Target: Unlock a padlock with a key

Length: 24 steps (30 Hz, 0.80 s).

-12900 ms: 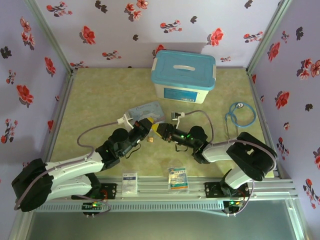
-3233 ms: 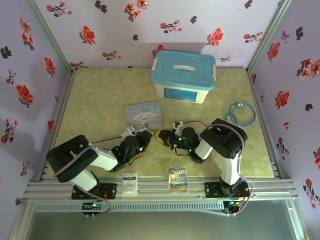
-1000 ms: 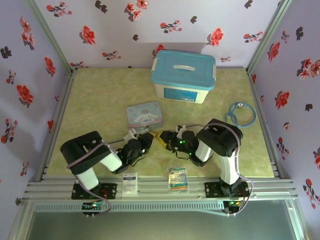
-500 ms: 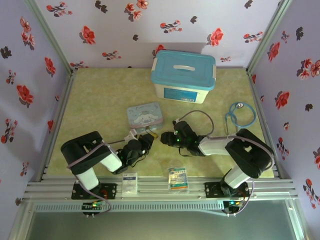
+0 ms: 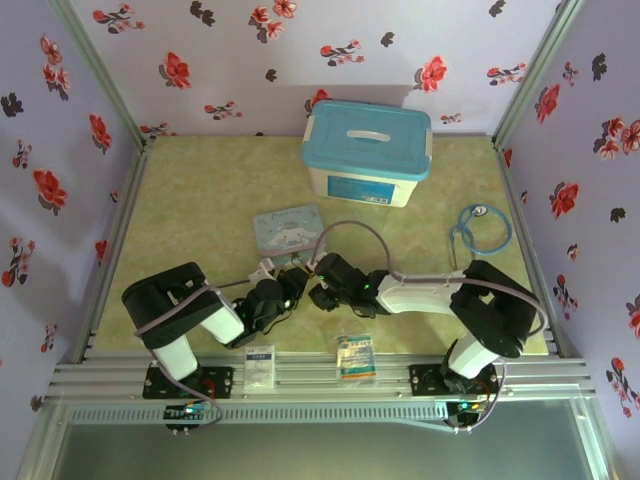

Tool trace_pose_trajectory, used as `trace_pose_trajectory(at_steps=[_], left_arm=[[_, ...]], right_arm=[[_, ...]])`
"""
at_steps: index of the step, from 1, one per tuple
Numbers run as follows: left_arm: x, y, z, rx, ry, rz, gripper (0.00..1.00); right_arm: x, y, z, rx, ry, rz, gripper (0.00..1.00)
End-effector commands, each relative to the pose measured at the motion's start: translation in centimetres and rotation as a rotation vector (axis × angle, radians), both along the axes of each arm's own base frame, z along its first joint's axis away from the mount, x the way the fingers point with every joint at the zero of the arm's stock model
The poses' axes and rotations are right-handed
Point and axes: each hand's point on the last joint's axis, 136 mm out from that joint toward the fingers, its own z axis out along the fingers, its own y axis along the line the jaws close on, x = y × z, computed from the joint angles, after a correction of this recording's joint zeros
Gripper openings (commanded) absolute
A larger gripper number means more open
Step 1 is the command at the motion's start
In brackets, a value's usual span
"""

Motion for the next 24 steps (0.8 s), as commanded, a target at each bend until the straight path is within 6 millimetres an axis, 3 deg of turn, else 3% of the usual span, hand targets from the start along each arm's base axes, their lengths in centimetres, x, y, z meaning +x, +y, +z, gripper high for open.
trace_pose_trajectory(at_steps=[1,7,16,22,24], left_arm=[[-0.4,-0.7,0.9,-0.031,-0.023,-0.027,0.0],[-0.6,-0.6,0.8,-0.042,-0.013,-0.028,0.0],[-0.8,-0.6,1.4,-0.052,-0.021,-0.033,0.0],[-1.0,-0.6,1.2,-0.052,-0.016,-0.036,0.0],[-1.0,-0.6,1.4,-0.056,-0.021,-0.037,0.0]], right_arm=[[1.1,0.4,0.3,-0.103,-0.131,0.045,0.37],[2.6,1.1,1.9,-0.097,-0.267,0.012,0.29],[2.8,2.5,1.1,-0.121,-0.298,0.06,0.2],[2.8,3.4,2.0,-0.023,-0.285,0.034,0.14],[2.0,4.1,1.9,0.071,-0.194,0.063,0.13]])
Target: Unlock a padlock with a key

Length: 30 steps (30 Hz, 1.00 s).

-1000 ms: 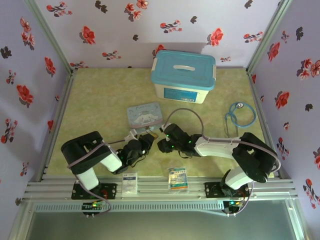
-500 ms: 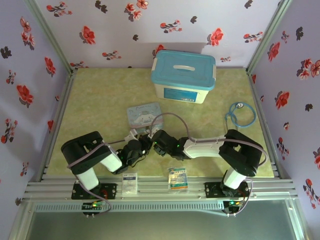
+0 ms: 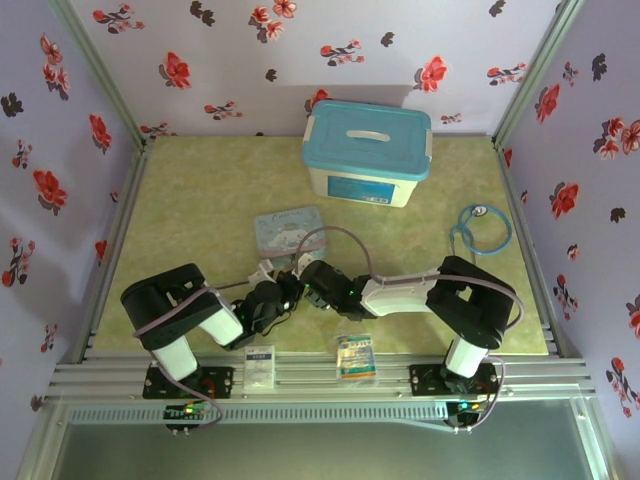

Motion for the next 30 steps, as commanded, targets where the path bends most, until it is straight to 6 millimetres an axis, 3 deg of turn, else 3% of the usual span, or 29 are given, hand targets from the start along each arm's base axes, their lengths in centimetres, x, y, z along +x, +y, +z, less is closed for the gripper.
trace_pose_trajectory(at_steps=[1,4,13,17,21,26,30], left_arm=[[-0.6,-0.8,1.5,-0.052,-0.025,-0.037,0.0],[-0.9,-1.1,1.6,-0.034,-0.022,-0.061,0.0],[-1.3,0.1,-0.2,0.03,-0.009,-0.064,0.0],[-1.4,1.5,-1.5,0.094,0.006,-0.053,0.0],[-1.5,2.8,-2.5,0.168,0.027,-0.06,0.0],[-1.6,3.6,-2.5,0.246,0.033,-0.088,0.0],[-1.7,4.5,-2.7,0.368,0.052,-0.135,0.02]], right_arm=[[-0.4,3.1,2.2,0.252,0.102,0.042,0.13],[-0.8,2.9,2.3,0.387,0.226,0.046,0.1],[-1.5,2.1,1.7,0.493,0.405,0.035,0.11],[-2.0,1.5,1.2,0.458,0.443,0.011,0.21],[-2.1,0.1,1.3,0.461,0.44,-0.043,0.4],[-2.1,-1.0,2.3,0.521,0.448,-0.091,0.45],[0.2,-2.8,3.7,0.596,0.388,-0.239,0.5]])
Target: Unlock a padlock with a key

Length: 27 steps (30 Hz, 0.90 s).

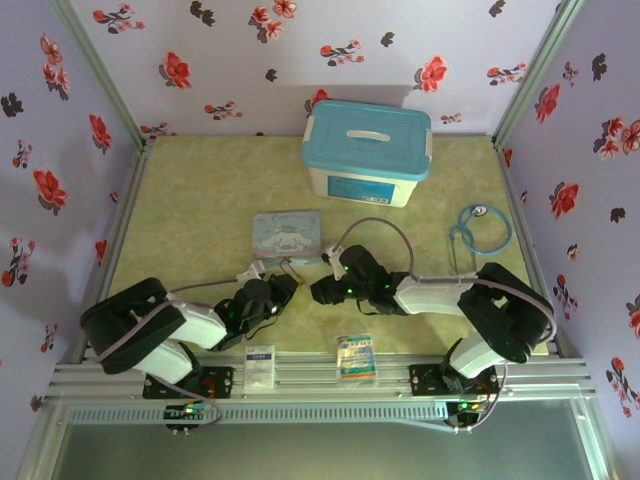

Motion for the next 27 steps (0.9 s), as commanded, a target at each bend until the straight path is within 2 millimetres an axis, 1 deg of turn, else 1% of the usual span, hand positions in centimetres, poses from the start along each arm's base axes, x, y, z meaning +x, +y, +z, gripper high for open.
trace_pose_trajectory(at_steps=[1,3,5,6,7,8,12,16,18,19,24,27], left_arm=[[-0.6,1.5,-1.9,0.204,0.044,-0.062,0.03],[-0.6,2.1,-1.6,0.262,0.045,-0.082,0.04],[-0.5,2.8,-1.3,0.31,0.047,-0.09,0.05],[-0.7,3.3,-1.4,0.338,0.055,-0.097,0.07],[-0.5,3.5,-1.2,0.351,0.056,-0.104,0.07],[-0.2,3.3,-0.8,0.359,0.054,-0.119,0.07],[-0.4,3.2,-1.2,0.444,0.086,-0.211,0.07],[-0.5,3.3,-1.6,0.524,0.104,-0.262,0.08],[-0.5,3.7,-1.8,0.564,0.106,-0.275,0.12],[-0.5,3.8,-1.8,0.589,0.106,-0.284,0.13],[-0.1,4.9,-1.5,0.743,0.122,-0.321,0.13],[0.2,5.4,-1.0,0.835,0.127,-0.333,0.15]], right_arm=[[2.5,-1.6,1.4,0.035,-0.006,-0.19,0.49],[3.8,-2.2,1.8,-0.002,-0.01,-0.272,0.49],[4.6,-2.3,2.2,-0.021,-0.012,-0.313,0.49],[5.1,-2.3,2.4,-0.03,-0.016,-0.338,0.5],[5.4,-2.4,2.4,-0.034,-0.016,-0.359,0.5],[5.8,-2.2,2.6,-0.033,-0.019,-0.374,0.5],[6.9,-0.4,2.3,-0.021,0.02,-0.377,0.49],[7.4,0.7,2.0,0.007,0.052,-0.39,0.48],[7.6,1.0,2.1,0.028,0.058,-0.395,0.48],[7.6,1.2,2.2,0.034,0.059,-0.395,0.48],[7.6,1.1,1.6,0.011,0.067,-0.393,0.48],[7.6,1.1,1.3,-0.005,0.071,-0.387,0.48]])
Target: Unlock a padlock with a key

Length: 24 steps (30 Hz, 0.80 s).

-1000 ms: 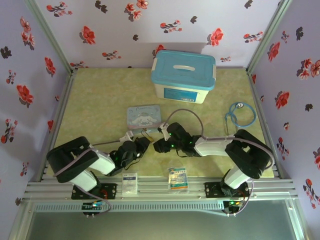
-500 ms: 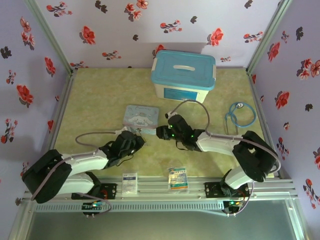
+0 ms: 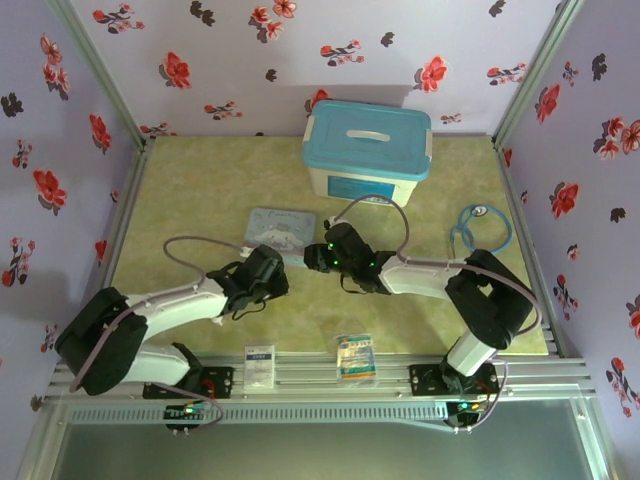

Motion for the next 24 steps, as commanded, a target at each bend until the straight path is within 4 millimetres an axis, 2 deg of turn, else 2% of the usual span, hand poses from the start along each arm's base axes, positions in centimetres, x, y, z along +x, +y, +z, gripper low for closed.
trace_pose_trajectory(at_steps=[1,6,13,16,24], left_arm=[[-0.2,1.9,-0.2,0.192,0.01,-0.051,0.15],[-0.3,2.1,-0.5,0.375,0.025,-0.099,0.17],[-0.4,1.0,-1.2,0.442,0.032,-0.129,0.19],[-0.4,0.9,-1.0,0.5,0.023,-0.145,0.24],[-0.8,-0.2,-1.2,0.504,0.018,-0.159,0.28]], right_arm=[[0.3,-0.1,-1.3,-0.034,0.034,-0.02,0.48],[0.5,0.2,-1.5,-0.032,0.044,-0.021,0.48],[0.3,-0.3,-2.0,-0.055,0.058,-0.03,0.48],[0.1,-0.7,-2.2,-0.058,0.06,-0.039,0.47],[-0.1,-1.5,-2.7,-0.067,0.062,-0.062,0.47]])
